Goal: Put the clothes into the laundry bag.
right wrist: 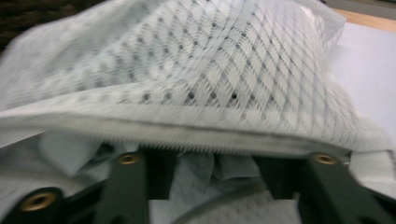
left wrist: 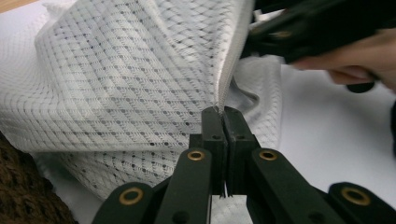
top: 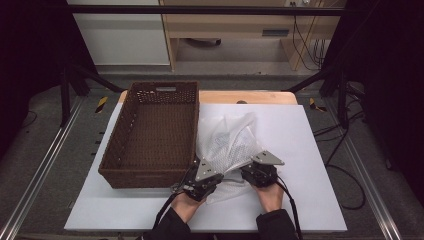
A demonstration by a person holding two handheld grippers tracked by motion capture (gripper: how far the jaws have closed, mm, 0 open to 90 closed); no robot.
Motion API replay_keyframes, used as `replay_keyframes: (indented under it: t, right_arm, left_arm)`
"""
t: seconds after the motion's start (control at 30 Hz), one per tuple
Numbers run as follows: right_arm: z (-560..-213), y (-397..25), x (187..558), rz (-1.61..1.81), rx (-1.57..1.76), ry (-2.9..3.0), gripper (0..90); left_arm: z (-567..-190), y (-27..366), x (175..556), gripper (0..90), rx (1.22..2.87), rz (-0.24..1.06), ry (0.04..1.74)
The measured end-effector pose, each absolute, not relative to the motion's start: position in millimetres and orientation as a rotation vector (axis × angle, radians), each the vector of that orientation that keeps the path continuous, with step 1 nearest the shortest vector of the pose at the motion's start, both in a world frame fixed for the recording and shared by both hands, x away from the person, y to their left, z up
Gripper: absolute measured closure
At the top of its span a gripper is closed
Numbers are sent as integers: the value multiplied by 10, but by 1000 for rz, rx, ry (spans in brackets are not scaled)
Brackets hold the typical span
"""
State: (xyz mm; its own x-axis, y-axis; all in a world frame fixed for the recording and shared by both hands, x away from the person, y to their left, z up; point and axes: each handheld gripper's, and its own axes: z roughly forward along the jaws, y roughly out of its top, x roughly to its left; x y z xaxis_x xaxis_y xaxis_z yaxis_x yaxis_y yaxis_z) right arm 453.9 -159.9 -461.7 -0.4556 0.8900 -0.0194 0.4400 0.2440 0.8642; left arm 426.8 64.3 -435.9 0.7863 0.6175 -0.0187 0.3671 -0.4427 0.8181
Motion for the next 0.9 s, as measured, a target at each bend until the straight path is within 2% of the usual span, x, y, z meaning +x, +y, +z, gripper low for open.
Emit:
replay_keyframes:
  t: [0.07, 0.17, 0.3, 0.43, 0.5, 0.57, 0.63, 0.7, 0.9]
  right_arm:
    - [-4569, -1639, 4426, 1172, 1196, 2040, 419]
    - [-4551, -1644, 4293, 1173, 1142, 2084, 393]
    - [-4542, -1599, 4168, 1196, 1099, 2127, 399]
    - [-4580, -1437, 4271, 1219, 1101, 2175, 416]
    - [-4619, -1358, 4356, 1207, 1108, 2166, 493]
    - [-4676, -1300, 4468, 1220, 1141, 2140, 674]
    - [-4720, -1269, 4565, 1213, 1173, 2149, 769]
    - [-4736, -1248, 4646, 1227, 1192, 2172, 809]
    - [-4750, -1166, 4827, 1180, 1202, 2141, 835]
  left_arm:
    - [-4354, 657, 4270, 880, 2072, 361, 735]
    - [-4341, 676, 4269, 880, 2060, 365, 745]
    - [-4314, 673, 4260, 880, 2053, 376, 738]
    - [-4304, 684, 4264, 880, 2043, 371, 740]
    - [-4303, 690, 4269, 880, 2041, 367, 743]
    - [-4297, 694, 4259, 881, 2041, 367, 741]
    - [-4282, 694, 4259, 880, 2038, 365, 736]
    - [-4273, 691, 4263, 881, 2035, 365, 737]
    - [-4258, 693, 4244, 883, 2030, 341, 732]
